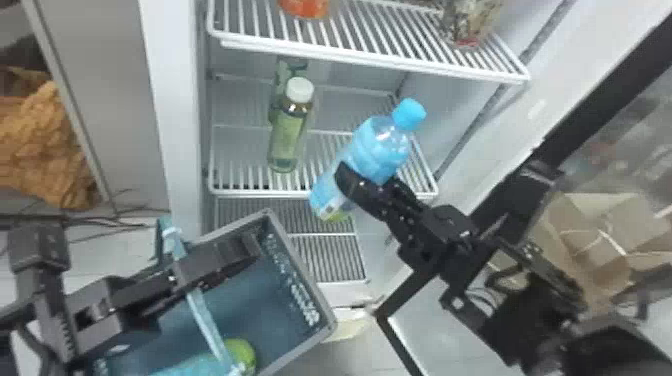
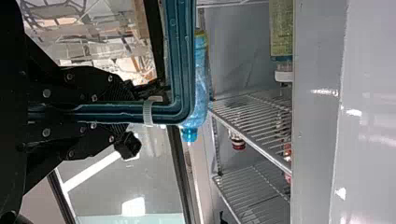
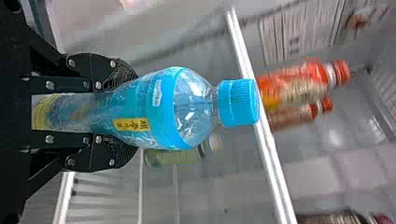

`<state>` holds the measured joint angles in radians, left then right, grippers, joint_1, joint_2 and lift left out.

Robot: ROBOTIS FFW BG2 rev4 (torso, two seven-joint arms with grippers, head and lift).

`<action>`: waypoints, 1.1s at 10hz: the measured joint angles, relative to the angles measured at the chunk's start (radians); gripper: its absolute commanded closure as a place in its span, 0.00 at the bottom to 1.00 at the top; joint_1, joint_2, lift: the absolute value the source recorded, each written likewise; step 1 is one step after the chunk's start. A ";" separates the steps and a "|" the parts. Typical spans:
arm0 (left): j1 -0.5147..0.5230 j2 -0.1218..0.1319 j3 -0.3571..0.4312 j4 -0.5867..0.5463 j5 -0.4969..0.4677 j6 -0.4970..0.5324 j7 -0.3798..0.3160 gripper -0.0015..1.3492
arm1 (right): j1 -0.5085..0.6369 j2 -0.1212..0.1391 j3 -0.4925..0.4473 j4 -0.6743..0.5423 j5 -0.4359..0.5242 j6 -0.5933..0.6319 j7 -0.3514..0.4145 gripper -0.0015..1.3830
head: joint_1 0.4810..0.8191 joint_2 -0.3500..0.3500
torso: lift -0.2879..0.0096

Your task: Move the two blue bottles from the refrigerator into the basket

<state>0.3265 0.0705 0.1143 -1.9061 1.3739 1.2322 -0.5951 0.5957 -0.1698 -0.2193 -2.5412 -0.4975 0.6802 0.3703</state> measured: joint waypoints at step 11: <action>0.000 -0.001 -0.013 0.011 0.014 -0.013 0.098 0.88 | -0.075 -0.040 0.191 0.153 -0.067 0.268 0.163 0.08 | 0.63 0.36 | 0.24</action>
<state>0.3269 0.0695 0.1012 -1.8951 1.3882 1.2196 -0.4975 0.5212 -0.2101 -0.0287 -2.3884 -0.5648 0.9480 0.5338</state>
